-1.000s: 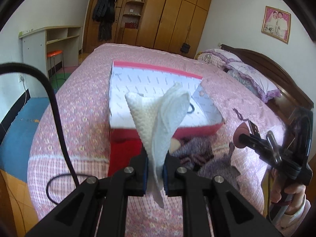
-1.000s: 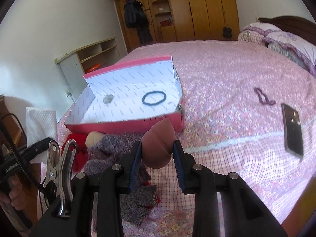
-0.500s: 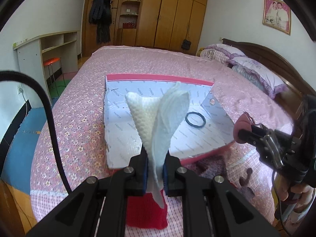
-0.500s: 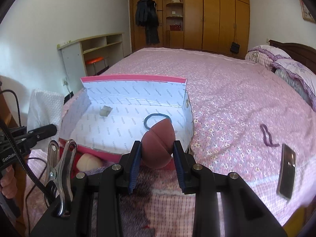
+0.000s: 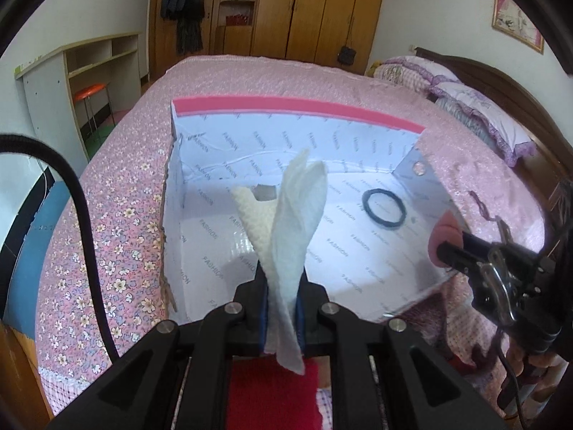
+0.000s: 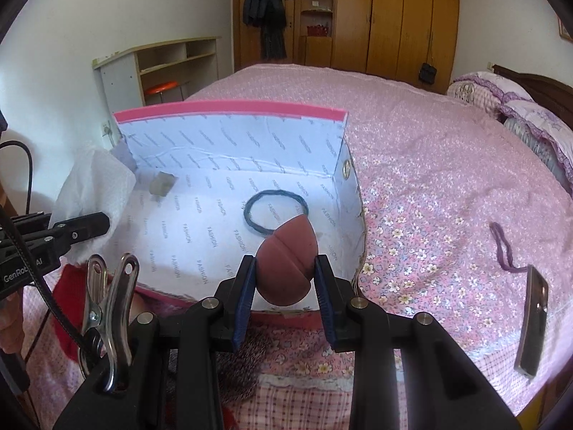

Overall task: Organize soft objects
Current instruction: 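Carry the white towel and pink sponge over the pink box, then lower the towel and sponge into the box and open both tools, then grasp the red cloth with the left tool while the right tool reaches the grey socks, then grasp the beige egg-shaped ball with the right tool while the left tool holds the red cloth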

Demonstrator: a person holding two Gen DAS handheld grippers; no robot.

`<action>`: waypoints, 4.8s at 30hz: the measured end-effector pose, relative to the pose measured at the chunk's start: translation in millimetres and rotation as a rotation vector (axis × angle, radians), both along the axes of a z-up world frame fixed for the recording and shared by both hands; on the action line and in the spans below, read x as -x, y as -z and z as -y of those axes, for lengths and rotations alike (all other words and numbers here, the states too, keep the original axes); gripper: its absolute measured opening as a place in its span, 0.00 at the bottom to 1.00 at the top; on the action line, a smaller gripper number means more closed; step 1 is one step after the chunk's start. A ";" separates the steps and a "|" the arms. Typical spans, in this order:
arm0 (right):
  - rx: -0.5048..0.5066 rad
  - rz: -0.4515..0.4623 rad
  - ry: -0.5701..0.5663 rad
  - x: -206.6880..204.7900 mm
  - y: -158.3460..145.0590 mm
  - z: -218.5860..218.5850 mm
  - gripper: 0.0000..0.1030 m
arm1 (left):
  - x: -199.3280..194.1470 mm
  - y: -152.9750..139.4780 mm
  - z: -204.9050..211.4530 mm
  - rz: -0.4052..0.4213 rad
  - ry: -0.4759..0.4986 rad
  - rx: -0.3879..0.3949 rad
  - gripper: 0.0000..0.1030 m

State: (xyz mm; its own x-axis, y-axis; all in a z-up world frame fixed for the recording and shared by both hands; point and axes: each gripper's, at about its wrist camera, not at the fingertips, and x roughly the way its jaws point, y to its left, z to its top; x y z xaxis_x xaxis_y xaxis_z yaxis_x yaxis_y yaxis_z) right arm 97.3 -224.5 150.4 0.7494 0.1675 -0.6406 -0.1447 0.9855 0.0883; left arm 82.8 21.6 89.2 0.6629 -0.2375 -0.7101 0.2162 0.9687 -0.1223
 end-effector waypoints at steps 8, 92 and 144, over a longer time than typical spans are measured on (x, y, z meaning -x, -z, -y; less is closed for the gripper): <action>0.027 -0.040 0.009 -2.7 8.7 -6.2 0.33 | -25.8 19.6 3.8 -0.078 -0.036 -0.042 0.12; -0.162 0.030 -0.009 93.4 -11.3 17.5 0.44 | 77.4 0.2 3.7 -0.006 0.030 -0.087 0.59; -0.090 0.005 -0.166 110.2 -34.1 -56.9 0.44 | 108.7 21.3 -62.9 -0.035 -0.118 -0.001 0.40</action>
State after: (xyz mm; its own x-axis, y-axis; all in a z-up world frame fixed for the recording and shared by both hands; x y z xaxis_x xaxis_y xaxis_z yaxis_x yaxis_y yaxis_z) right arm -12.9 -167.6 184.5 0.7101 0.3457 -0.6134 -0.3054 0.9362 0.1740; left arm -25.9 84.5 67.9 0.6612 -0.1583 -0.7333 0.0963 0.9873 -0.1263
